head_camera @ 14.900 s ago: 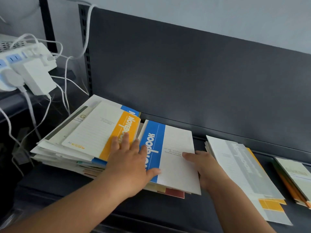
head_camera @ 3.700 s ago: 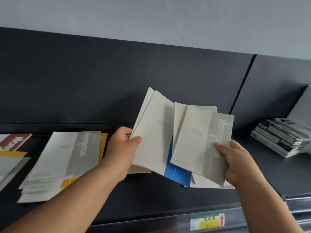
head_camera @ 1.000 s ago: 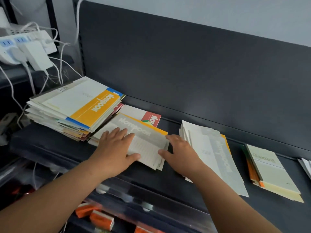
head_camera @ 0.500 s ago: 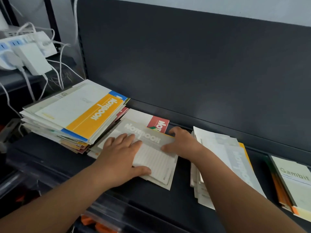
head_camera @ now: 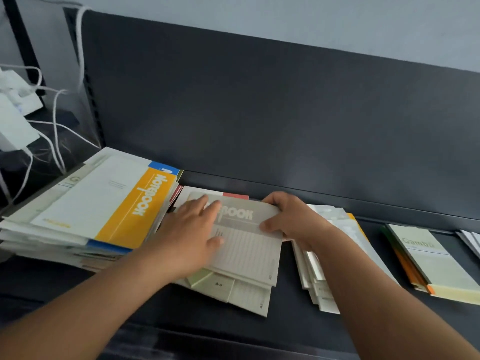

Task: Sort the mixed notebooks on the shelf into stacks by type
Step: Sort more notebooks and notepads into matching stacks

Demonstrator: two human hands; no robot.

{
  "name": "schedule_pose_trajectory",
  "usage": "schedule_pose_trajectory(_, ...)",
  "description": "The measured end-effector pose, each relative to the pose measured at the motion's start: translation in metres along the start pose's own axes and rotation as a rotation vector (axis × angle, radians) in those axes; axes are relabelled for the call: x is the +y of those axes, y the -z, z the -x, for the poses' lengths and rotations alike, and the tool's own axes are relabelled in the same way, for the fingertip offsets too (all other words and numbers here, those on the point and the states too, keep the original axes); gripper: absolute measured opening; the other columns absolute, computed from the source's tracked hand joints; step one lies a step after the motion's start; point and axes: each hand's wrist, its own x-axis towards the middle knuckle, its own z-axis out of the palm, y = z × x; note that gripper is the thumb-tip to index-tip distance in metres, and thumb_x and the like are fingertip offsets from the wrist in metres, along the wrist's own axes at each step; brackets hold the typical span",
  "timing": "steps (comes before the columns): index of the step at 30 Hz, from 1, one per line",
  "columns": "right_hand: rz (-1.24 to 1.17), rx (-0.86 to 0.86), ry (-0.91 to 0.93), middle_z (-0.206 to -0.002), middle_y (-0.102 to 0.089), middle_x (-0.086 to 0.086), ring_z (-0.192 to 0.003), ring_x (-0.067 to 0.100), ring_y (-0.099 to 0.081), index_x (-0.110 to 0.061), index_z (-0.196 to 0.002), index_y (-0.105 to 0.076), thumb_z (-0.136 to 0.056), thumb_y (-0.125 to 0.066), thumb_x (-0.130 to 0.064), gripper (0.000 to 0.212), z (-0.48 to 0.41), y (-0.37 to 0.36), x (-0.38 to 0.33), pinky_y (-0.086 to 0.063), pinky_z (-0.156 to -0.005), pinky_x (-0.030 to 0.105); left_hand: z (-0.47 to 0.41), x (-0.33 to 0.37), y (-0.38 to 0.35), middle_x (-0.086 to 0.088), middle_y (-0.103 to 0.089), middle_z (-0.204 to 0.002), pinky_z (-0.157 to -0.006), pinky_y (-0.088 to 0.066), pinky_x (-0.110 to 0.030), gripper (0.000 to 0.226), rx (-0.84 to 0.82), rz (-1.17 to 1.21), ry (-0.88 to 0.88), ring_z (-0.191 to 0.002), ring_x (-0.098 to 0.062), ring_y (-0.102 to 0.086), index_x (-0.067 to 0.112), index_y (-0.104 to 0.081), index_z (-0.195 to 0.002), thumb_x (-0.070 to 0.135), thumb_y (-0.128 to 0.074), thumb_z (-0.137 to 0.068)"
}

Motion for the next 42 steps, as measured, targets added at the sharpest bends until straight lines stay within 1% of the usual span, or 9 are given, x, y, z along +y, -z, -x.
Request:
schedule_pose_trajectory(7,0.099,0.221,0.17,-0.078,-0.06,0.0,-0.066,0.018,-0.053,-0.025,-0.08,-0.063,-0.075,-0.061,0.005,0.031,0.022,0.001,-0.022,-0.045,-0.058,0.033,-0.032,-0.005,0.041,-0.002,-0.009,-0.162,-0.117,-0.016,-0.039,0.076,0.126,-0.068,-0.09,-0.148,-0.022,-0.01,0.024,-0.007,-0.154,0.04,-0.051,-0.094)
schedule_pose_trajectory(11,0.093,0.285,0.253,-0.069,-0.058,-0.005,-0.061,0.015,-0.048,-0.024,-0.08,-0.065,-0.078,-0.056,0.006,0.032,0.035,0.001,-0.036,-0.041,-0.054,0.033,-0.035,-0.002,0.054,0.001,-0.061,-0.118,-0.089,-0.039,-0.036,0.024,0.158,-0.078,-0.147,-0.11,-0.021,-0.054,0.026,-0.053,-0.117,0.032,-0.05,-0.094)
schedule_pose_trajectory(14,0.011,0.474,0.276,-0.08,-0.061,-0.011,-0.068,0.008,-0.055,-0.026,-0.092,-0.063,-0.082,-0.059,0.003,0.031,0.04,-0.003,-0.04,-0.049,-0.063,0.031,-0.03,-0.008,0.061,0.002,-0.059,-0.083,-0.062,-0.042,-0.031,0.011,0.177,0.067,-0.126,-0.08,-0.019,-0.058,0.022,-0.057,-0.086,0.028,-0.052,-0.094)
schedule_pose_trajectory(18,-0.225,0.689,0.094,-0.109,-0.059,-0.005,-0.092,0.009,-0.059,-0.021,-0.126,-0.049,-0.088,-0.067,-0.016,0.042,0.041,-0.01,-0.025,-0.047,-0.075,0.023,-0.034,-0.035,0.063,-0.007,-0.063,-0.082,-0.064,-0.047,-0.032,0.012,0.211,0.412,-0.021,-0.078,-0.025,-0.062,0.014,-0.06,-0.085,0.024,-0.057,-0.092)
schedule_pose_trajectory(22,0.065,0.376,-0.141,-0.114,-0.061,-0.001,-0.098,0.016,-0.058,-0.015,-0.134,-0.049,-0.09,-0.066,-0.027,0.049,0.046,-0.035,-0.002,-0.045,-0.075,0.025,-0.031,-0.062,0.051,-0.011,-0.066,-0.089,-0.069,-0.048,-0.034,0.011,0.264,0.752,0.142,-0.081,-0.029,-0.063,0.012,-0.064,-0.09,0.022,-0.058,-0.092)
schedule_pose_trajectory(25,0.22,0.119,-0.18,-0.139,-0.049,0.0,-0.121,0.018,-0.051,-0.024,-0.148,-0.033,-0.085,-0.068,-0.044,0.075,0.046,-0.057,0.002,-0.048,-0.095,0.032,-0.024,-0.071,0.043,-0.008,-0.066,-0.09,-0.064,-0.045,-0.031,0.011,0.314,0.862,0.225,-0.081,-0.027,-0.062,0.014,-0.064,-0.093,0.02,-0.055,-0.093)
schedule_pose_trajectory(29,0.513,-0.044,-0.181,-0.158,-0.028,-0.002,-0.15,0.028,-0.01,-0.035,-0.154,-0.006,-0.072,-0.072,-0.064,0.11,0.038,-0.074,-0.005,-0.017,-0.119,0.054,-0.016,-0.079,0.041,-0.01,-0.067,-0.091,-0.064,-0.044,-0.031,0.011,0.36,0.951,0.269,-0.082,-0.029,-0.063,0.015,-0.063,-0.092,0.018,-0.053,-0.094)
schedule_pose_trajectory(37,0.568,0.073,-0.227,-0.128,-0.035,-0.002,-0.126,0.022,-0.038,-0.035,-0.147,-0.016,-0.049,-0.085,-0.065,0.123,0.025,-0.079,-0.005,-0.036,-0.109,0.052,-0.002,-0.087,0.044,-0.016,-0.067,-0.097,-0.061,-0.042,-0.03,0.015,0.362,0.985,0.278,-0.08,-0.026,-0.06,0.009,-0.064,-0.098,0.02,-0.054,-0.094)
schedule_pose_trajectory(42,0.308,0.188,-0.263,-0.114,-0.047,-0.002,-0.101,0.017,-0.056,-0.023,-0.146,-0.026,-0.063,-0.09,-0.03,0.105,0.02,-0.065,-0.008,-0.049,-0.092,0.037,0.0,-0.088,0.043,-0.013,-0.067,-0.094,-0.064,-0.044,-0.034,0.015,0.341,0.994,0.28,-0.089,-0.033,-0.064,0.01,-0.063,-0.097,0.021,-0.054,-0.095)
